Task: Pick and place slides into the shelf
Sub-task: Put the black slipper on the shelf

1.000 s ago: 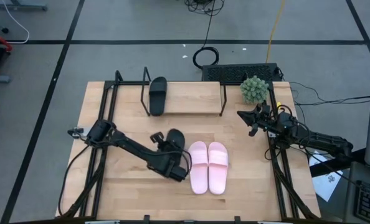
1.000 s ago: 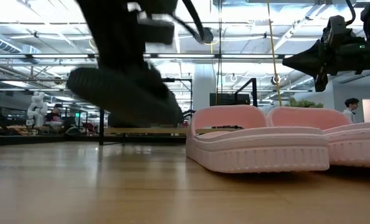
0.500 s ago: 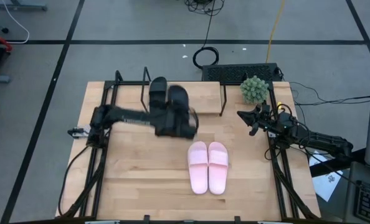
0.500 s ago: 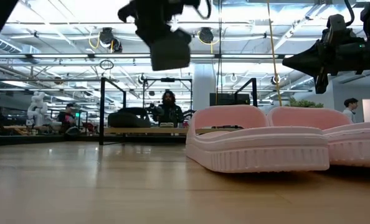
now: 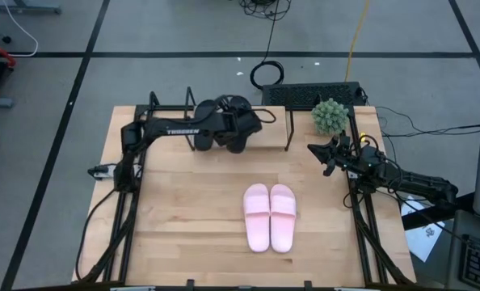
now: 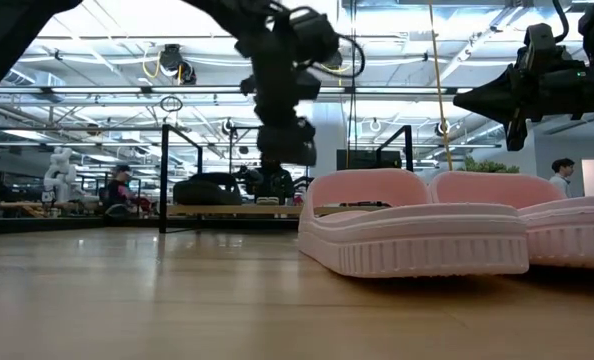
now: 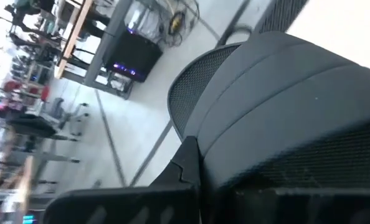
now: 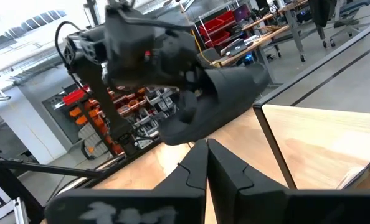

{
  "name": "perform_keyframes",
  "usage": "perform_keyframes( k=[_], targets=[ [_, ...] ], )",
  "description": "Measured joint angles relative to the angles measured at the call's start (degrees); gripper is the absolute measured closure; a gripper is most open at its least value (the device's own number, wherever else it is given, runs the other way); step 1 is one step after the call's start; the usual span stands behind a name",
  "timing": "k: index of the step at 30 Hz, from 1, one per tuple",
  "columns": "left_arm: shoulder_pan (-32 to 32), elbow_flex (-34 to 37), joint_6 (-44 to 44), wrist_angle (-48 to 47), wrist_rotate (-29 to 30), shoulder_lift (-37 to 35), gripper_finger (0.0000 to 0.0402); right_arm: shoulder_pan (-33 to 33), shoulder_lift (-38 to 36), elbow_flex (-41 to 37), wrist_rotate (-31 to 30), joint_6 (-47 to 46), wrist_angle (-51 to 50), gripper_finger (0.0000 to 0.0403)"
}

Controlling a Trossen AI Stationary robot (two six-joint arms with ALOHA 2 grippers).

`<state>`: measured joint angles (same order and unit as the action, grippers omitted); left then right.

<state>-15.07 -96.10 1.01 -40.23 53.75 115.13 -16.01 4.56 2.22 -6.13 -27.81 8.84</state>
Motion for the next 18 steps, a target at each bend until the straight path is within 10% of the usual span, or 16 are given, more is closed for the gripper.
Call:
perform_keyframes(
  k=[18],
  targets=[
    [-8.1,11.4,4.6,14.4,-8.9,-0.1,0.0402,0.0,0.0,0.0,-1.7,0.1,0.2,0.0403]
  ],
)
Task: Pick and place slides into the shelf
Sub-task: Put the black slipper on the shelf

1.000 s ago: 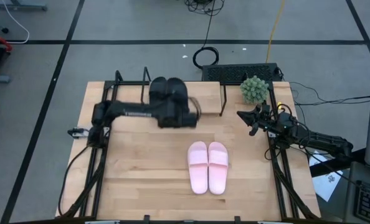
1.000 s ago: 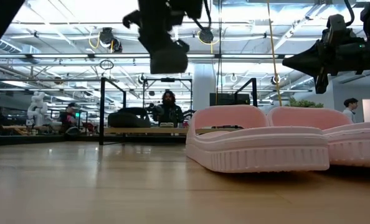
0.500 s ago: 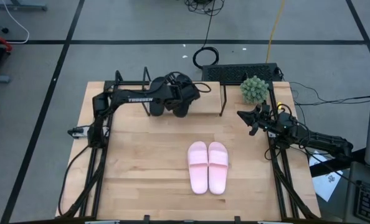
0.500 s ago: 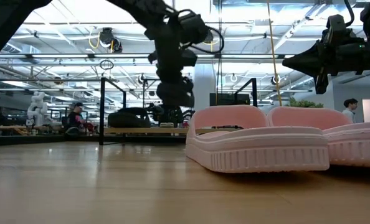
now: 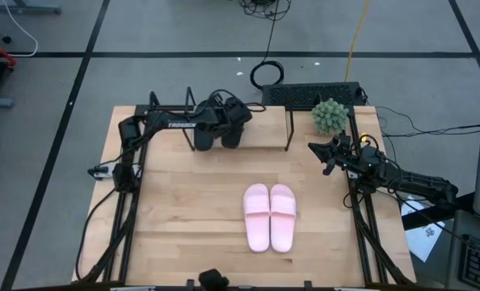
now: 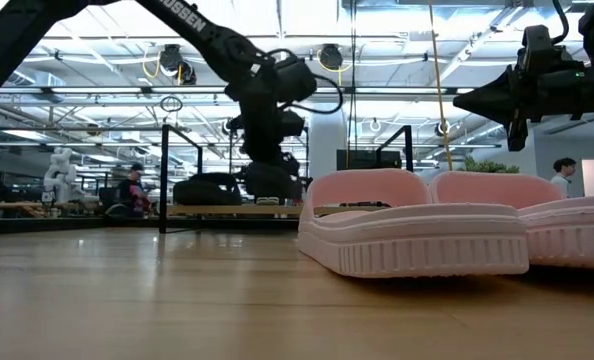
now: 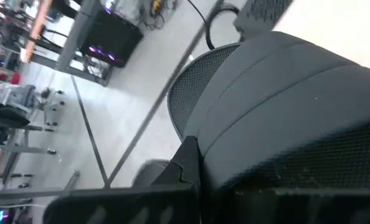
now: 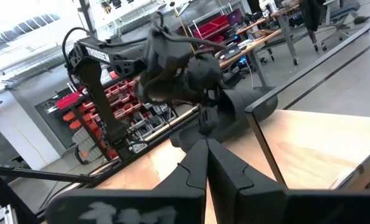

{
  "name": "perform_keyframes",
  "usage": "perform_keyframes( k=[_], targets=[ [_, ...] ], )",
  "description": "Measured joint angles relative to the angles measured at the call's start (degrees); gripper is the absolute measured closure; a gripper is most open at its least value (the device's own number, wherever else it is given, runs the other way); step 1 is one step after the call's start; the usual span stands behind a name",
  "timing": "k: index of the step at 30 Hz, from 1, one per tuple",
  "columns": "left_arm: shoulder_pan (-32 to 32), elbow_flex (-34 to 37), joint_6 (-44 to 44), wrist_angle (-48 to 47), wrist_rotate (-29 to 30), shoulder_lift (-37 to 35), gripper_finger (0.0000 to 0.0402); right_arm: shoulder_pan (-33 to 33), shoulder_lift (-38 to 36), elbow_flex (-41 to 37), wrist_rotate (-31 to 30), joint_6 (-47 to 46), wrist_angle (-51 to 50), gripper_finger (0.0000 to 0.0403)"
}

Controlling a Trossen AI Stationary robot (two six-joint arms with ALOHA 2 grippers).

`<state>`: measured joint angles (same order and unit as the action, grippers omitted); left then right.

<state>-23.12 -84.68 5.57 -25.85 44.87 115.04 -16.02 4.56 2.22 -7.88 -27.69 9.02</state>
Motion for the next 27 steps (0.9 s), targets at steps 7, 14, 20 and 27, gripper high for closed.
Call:
perform_keyframes(
  k=[7,14,20,27],
  targets=[
    [-1.3,2.2,-0.3,3.5,-1.4,0.0,0.0401,0.0,0.0,0.0,0.0,-0.1,0.0,0.0403],
    [-1.3,4.3,-2.4,3.6,-1.4,0.0,0.0401,0.0,0.0,0.0,0.0,-0.1,0.0,0.0403],
    [-1.3,5.8,-3.8,3.9,-0.5,0.0,0.0401,0.0,0.0,0.0,0.0,-0.1,0.0,0.0403],
    [-2.0,5.9,-3.3,3.4,-0.1,0.0,0.0401,0.0,0.0,0.0,0.0,-0.1,0.0,0.0403]
  ],
)
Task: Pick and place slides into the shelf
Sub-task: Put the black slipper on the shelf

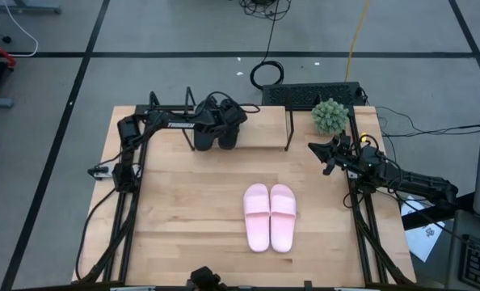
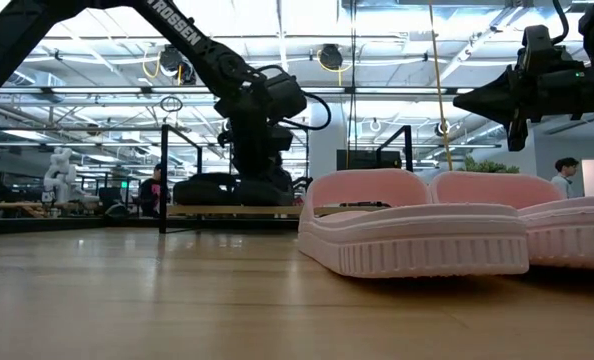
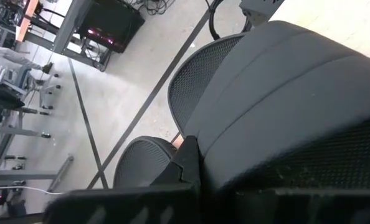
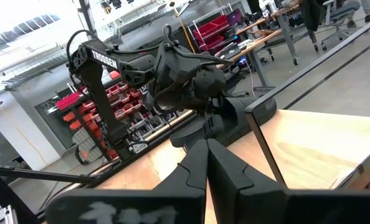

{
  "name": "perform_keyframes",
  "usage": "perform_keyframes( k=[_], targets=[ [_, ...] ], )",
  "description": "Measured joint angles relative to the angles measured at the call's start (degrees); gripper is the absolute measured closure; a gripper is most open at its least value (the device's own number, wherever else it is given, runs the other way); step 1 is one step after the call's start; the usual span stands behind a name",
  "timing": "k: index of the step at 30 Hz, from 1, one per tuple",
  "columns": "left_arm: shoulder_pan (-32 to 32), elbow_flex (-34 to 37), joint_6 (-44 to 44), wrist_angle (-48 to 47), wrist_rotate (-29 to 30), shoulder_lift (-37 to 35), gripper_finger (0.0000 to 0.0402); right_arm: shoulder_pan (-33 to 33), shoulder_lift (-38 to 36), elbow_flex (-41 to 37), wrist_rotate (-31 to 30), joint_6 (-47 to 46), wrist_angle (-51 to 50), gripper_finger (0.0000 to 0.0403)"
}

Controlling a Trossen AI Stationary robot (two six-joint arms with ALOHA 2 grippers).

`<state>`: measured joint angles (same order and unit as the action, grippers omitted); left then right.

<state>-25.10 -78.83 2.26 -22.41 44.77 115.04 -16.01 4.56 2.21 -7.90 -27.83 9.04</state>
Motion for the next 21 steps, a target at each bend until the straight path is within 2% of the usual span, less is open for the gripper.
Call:
perform_keyframes(
  k=[21],
  targets=[
    [-1.9,-0.1,-0.9,-7.8,-0.7,-0.3,0.0401,0.0,0.0,0.0,0.0,0.0,0.2,0.0403]
  ],
)
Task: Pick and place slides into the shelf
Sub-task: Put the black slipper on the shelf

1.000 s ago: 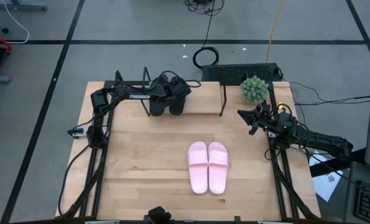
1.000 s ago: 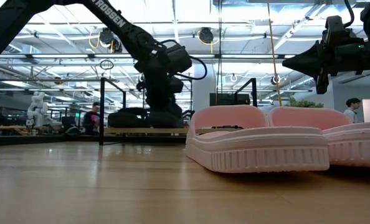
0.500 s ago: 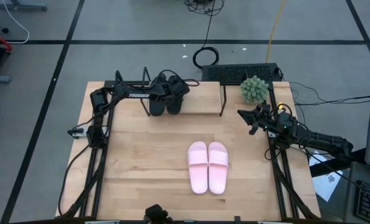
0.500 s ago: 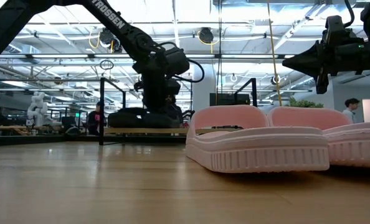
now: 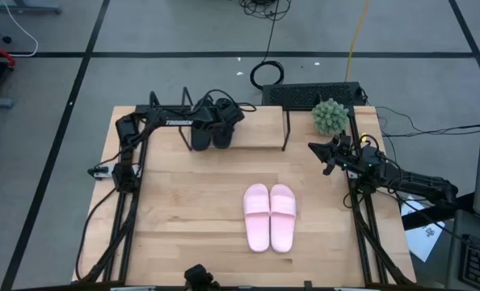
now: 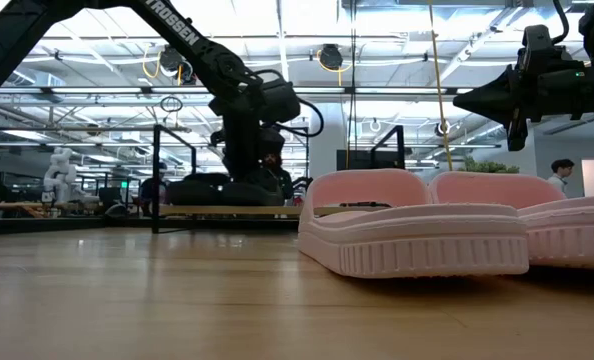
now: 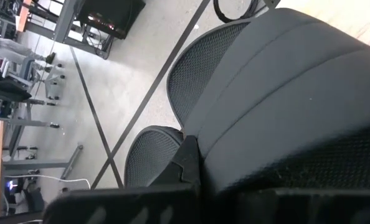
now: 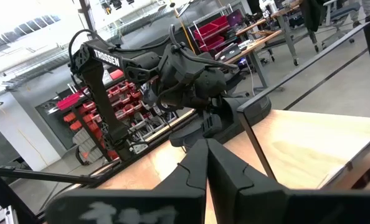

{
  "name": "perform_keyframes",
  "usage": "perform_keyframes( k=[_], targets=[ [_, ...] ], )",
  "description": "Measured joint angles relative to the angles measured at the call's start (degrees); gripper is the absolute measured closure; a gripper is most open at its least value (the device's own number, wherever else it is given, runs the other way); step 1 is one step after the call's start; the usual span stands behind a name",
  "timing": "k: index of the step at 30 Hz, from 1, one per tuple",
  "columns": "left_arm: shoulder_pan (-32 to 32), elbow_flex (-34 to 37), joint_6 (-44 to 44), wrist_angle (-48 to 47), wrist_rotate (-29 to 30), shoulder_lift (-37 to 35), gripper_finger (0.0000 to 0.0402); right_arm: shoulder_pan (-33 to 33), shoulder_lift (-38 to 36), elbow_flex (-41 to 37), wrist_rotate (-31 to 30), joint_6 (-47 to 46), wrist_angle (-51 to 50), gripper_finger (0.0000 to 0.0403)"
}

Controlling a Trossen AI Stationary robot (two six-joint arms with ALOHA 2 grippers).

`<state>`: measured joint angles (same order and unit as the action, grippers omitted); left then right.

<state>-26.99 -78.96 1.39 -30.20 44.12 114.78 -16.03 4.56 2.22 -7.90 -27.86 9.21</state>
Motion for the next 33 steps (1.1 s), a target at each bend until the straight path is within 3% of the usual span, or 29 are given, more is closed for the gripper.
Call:
perform_keyframes(
  k=[16,33],
  targets=[
    [-0.4,1.2,-1.5,0.3,-2.0,-1.7,0.0401,0.0,0.0,0.0,0.1,0.0,2.6,0.0403],
    [0.8,4.8,-0.6,4.7,-0.5,-1.9,0.0395,0.0,0.0,0.0,-1.2,0.1,2.8,0.0403]
  ],
)
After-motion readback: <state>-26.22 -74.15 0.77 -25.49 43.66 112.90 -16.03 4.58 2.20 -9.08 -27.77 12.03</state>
